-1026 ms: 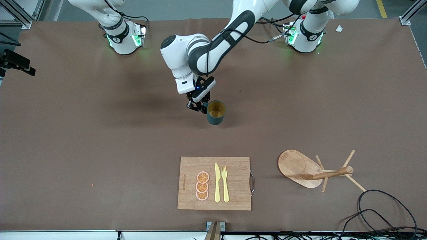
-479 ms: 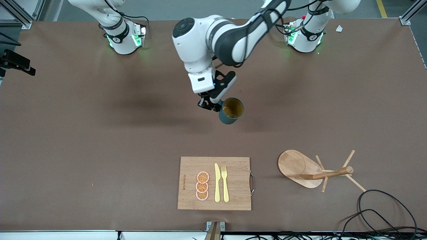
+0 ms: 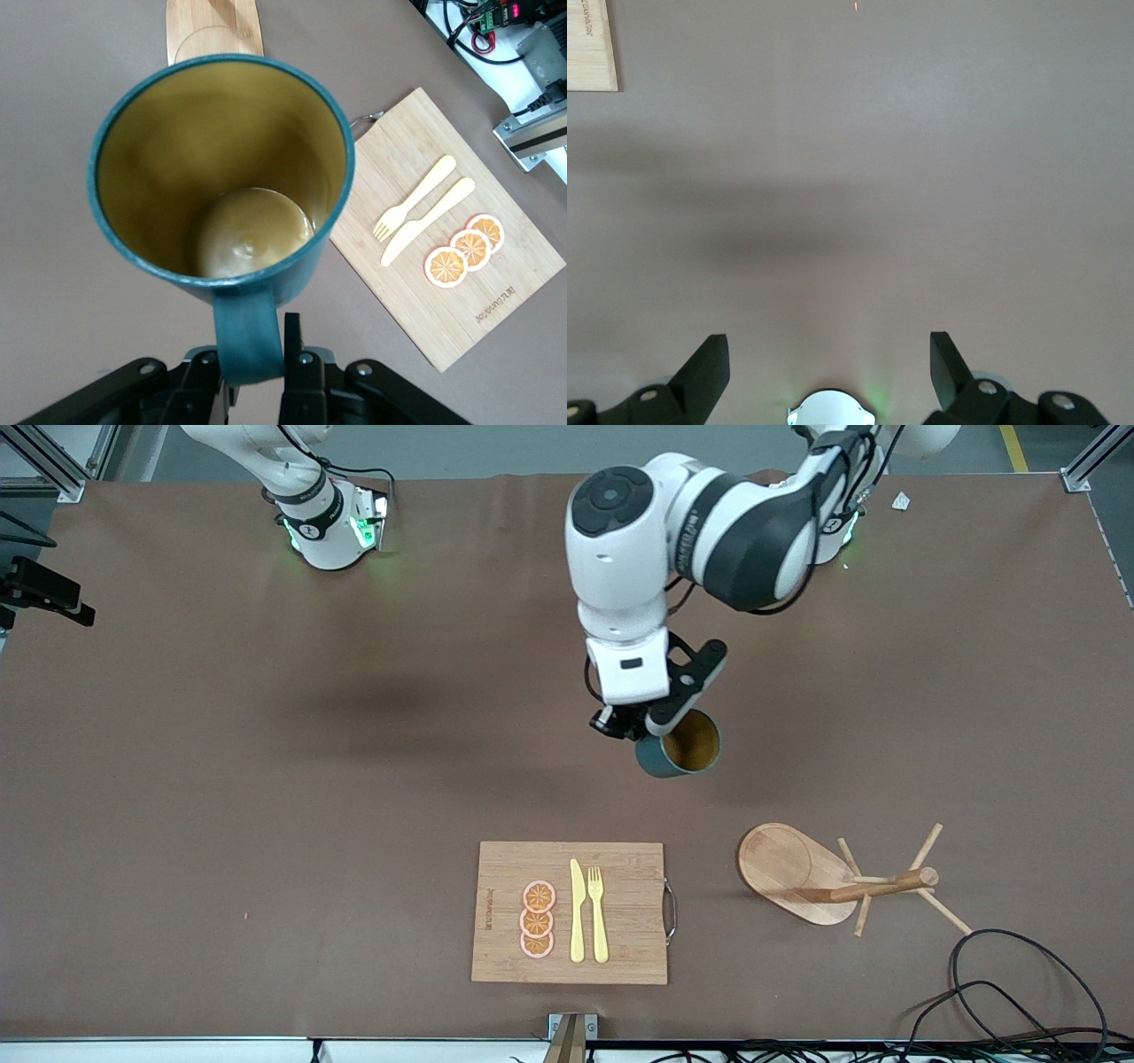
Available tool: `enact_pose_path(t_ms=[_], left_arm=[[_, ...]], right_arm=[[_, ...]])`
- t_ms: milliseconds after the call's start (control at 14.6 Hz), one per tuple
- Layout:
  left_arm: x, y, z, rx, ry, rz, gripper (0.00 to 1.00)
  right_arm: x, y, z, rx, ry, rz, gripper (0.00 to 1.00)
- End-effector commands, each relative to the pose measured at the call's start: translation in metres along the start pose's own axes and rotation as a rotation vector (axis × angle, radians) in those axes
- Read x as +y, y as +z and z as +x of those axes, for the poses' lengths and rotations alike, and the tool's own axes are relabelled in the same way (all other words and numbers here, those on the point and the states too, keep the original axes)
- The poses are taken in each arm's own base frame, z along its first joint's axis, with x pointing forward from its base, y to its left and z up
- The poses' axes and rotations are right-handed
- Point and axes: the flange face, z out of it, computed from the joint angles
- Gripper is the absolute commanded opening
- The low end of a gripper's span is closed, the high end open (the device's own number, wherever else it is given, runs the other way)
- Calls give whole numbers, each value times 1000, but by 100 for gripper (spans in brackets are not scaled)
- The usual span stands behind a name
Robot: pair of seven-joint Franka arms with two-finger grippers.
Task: Pass cup and hang on rack
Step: 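Lift the mug with the left gripper and carry it to the rack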
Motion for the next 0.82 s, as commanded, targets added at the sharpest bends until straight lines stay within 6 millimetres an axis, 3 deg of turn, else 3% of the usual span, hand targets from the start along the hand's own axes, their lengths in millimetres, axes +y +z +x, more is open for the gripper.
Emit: enact_pose_path(t_ms=[0, 137, 274, 752], left_arm=[[-12, -15, 44, -58, 18, -9, 0], [-22, -29, 85, -63, 39, -33, 0], [-27, -24, 115, -76, 87, -33, 0], [-54, -8, 219, -320, -4, -111, 0]], right_arm=[[2, -1, -6, 4, -8, -12, 100], [1, -1, -6, 4, -9, -12, 100], [1, -1, -6, 4, -9, -12, 100], [1, -1, -6, 4, -10, -12, 100]])
